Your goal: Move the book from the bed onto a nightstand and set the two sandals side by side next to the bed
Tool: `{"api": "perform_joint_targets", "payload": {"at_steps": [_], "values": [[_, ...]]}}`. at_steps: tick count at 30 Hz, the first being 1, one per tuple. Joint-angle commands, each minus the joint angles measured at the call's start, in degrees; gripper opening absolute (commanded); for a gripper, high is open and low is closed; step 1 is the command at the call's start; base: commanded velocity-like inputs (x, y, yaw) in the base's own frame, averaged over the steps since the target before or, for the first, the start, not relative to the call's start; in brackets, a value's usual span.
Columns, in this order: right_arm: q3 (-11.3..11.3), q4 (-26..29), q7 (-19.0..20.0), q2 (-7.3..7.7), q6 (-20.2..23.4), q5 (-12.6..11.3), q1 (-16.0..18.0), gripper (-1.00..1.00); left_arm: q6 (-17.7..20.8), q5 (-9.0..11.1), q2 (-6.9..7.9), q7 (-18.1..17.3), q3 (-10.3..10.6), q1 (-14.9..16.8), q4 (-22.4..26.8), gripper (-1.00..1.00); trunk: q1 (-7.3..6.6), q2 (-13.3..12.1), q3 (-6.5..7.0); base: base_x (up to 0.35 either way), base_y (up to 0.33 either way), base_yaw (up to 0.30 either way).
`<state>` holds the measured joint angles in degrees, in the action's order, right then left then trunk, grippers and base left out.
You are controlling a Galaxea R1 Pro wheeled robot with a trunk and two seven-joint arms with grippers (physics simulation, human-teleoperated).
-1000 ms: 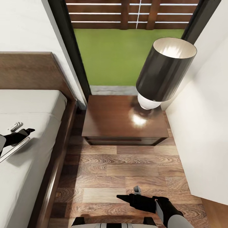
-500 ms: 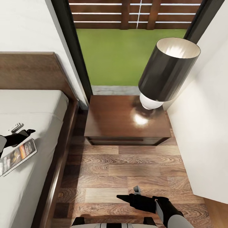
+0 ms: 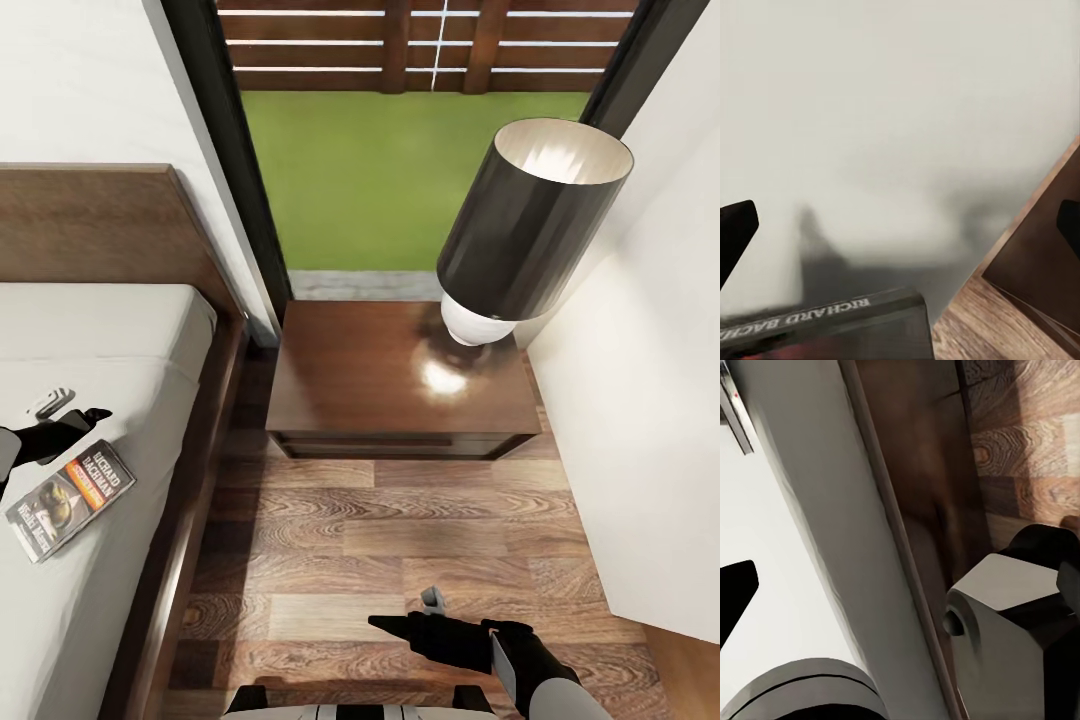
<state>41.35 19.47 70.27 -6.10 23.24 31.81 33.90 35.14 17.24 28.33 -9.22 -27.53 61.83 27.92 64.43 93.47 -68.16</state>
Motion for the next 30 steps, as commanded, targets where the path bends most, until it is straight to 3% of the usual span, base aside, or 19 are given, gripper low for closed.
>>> {"api": "perform_joint_targets", "payload": {"at_steps": [1,30], "values": [[0.5,0.1,0.3,-0.06,0.6,0.4,0.0,1.00,0.4,0.0,-0.03,-0.2,-0.3,0.0,0.0,1.00,0.00,0.0,-0.03,0.000,0.000,0.000],[0.5,0.1,0.3,-0.07,0.6,0.4,0.0,1.00,0.4,0.0,-0.03,-0.3,-0.3,0.0,0.0,1.00,0.00,0.0,-0.03,0.000,0.000,0.000]]}}
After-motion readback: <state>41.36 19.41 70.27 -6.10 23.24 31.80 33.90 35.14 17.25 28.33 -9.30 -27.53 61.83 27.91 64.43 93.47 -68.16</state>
